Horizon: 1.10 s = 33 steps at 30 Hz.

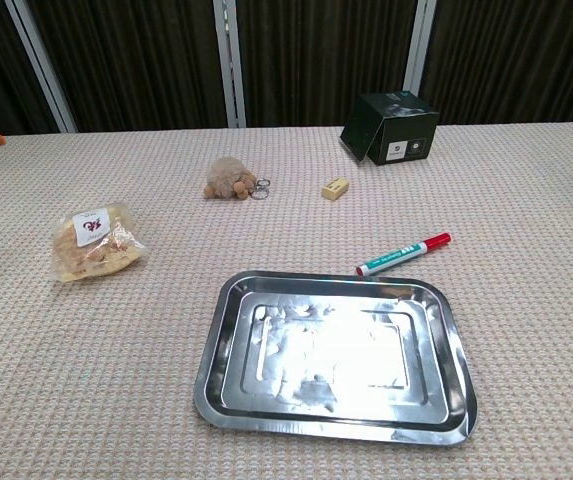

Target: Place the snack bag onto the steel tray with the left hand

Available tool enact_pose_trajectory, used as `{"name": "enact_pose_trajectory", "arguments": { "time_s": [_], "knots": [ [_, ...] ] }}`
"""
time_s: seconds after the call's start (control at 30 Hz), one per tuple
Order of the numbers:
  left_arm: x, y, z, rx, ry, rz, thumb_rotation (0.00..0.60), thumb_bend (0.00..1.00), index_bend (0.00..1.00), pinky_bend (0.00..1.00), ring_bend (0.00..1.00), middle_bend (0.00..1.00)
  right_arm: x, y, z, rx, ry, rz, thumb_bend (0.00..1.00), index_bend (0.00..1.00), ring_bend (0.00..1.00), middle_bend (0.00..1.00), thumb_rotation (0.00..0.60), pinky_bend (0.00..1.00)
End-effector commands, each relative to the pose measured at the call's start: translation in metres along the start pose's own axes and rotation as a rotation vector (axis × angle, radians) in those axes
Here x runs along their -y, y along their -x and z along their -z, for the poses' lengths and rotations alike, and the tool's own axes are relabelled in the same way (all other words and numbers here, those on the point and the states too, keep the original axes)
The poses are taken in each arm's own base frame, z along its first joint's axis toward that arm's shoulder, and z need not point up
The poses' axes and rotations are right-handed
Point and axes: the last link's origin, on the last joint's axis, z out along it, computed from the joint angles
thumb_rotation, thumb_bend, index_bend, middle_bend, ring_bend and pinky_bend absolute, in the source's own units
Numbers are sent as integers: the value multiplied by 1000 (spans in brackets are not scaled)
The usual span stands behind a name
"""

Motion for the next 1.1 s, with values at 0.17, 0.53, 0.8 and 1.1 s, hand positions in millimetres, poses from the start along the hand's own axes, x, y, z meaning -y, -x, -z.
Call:
{"name": "enact_pose_trajectory", "arguments": {
  "time_s": [0.17,0.53,0.8,1.1],
  "knots": [
    [-16,2,-77,100,30,-63,556,10,0,0,0,0,-3,-2,3,-5,15,7,0,28,0,32,600,0],
    [-24,21,-127,184,-6,-141,558,12,0,0,0,0,-6,-4,6,-8,42,11,0,28,0,32,600,0],
    [-34,37,-147,212,-29,-150,559,21,0,0,0,0,-5,-4,4,-10,40,9,0,28,0,32,600,0],
    [-42,56,-159,217,-76,-21,597,513,404,385,150,107,-8,-6,6,-16,55,11,0,28,0,32,600,0]
  ]
}}
